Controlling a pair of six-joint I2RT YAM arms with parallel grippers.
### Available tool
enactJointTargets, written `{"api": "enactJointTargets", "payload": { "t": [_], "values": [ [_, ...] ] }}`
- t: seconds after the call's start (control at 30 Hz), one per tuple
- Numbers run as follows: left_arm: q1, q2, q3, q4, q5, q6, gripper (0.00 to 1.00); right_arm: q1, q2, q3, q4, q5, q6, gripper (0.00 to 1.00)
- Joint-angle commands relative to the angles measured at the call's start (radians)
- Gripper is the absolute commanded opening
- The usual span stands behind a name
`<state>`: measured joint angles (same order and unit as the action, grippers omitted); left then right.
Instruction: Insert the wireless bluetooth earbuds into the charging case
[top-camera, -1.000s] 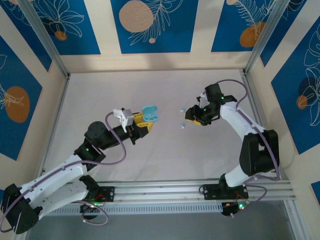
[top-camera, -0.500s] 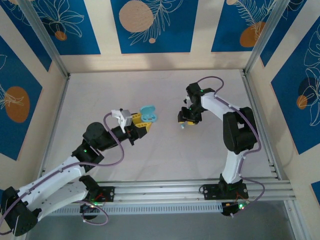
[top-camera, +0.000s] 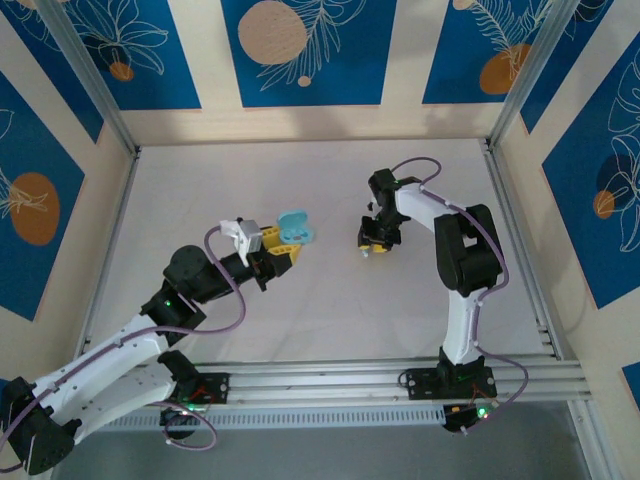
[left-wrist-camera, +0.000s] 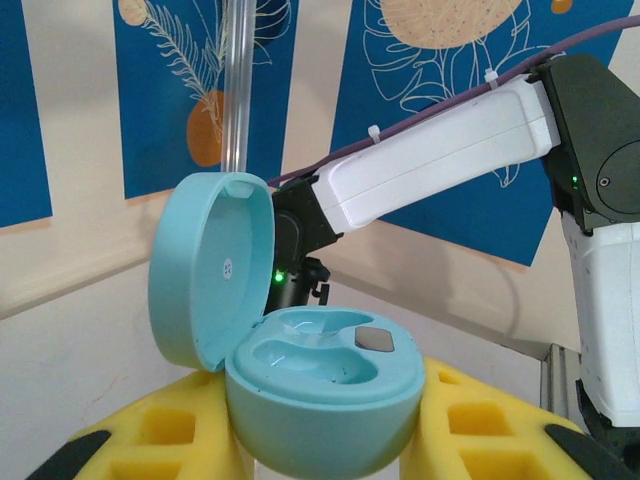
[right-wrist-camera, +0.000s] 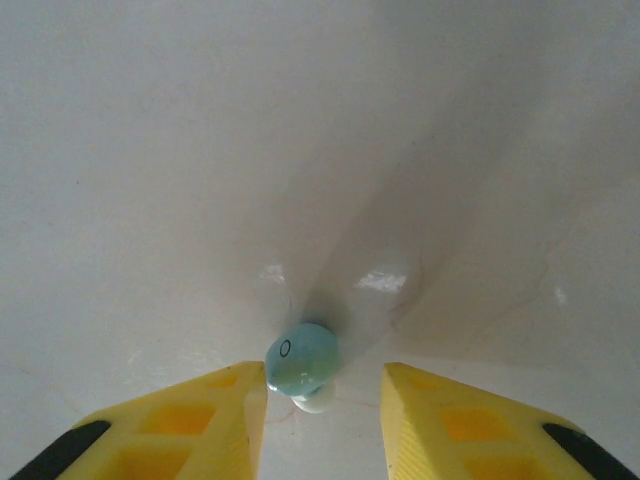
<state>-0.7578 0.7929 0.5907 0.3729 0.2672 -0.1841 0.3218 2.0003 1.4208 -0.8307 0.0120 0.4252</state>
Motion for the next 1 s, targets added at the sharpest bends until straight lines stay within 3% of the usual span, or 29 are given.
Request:
{"api": "enactJointTargets", "payload": {
  "t": [0.0,0.43,0.97],
  "values": [
    [-0.006,-0.003,0.019,-0.008,-0.017,0.003,0.23,0.009,0.022,0.035,-0.006,-0.023,0.015,0.33],
    [-0.006,0.007,0.026,-0.039,-0.015,0.001,0.24,0.028,0.07,0.077,-0.019,-0.011,0.002,0.29],
    [-0.006,0.012,0.024,-0.042,-0.019,0.001,0.24,0.067,0.097,0.116,-0.106,0.093,-0.099,0.26]
  ]
}}
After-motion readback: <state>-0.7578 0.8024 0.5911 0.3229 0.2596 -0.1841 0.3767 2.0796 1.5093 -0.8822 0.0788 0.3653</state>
